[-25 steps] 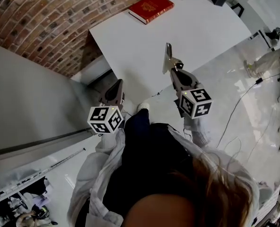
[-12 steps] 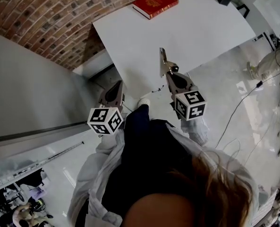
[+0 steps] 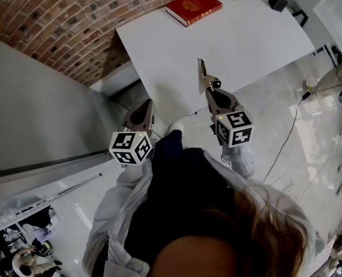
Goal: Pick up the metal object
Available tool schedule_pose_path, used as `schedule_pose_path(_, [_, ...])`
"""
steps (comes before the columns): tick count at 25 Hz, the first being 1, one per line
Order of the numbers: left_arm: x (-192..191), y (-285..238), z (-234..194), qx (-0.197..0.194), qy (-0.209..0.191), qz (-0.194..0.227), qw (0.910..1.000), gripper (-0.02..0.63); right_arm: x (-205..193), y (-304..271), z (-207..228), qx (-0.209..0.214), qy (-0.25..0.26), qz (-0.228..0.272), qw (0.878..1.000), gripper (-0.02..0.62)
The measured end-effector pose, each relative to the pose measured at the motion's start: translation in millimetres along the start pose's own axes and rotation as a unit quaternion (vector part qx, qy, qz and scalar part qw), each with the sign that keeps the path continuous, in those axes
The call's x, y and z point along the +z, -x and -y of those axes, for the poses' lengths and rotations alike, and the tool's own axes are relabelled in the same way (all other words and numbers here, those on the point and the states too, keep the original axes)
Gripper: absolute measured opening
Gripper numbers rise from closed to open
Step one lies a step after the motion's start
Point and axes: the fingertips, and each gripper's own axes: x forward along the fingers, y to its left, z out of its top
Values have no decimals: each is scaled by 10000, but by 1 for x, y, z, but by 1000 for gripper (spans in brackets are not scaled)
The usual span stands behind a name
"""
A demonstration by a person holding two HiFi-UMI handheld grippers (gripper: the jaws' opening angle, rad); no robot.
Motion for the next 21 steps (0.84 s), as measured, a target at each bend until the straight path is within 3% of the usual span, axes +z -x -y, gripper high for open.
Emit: schedule_pose_path(21, [0,-13,-16,-26,109,-75,9999,14,9,-23,-2,27,200,-171,9996,14])
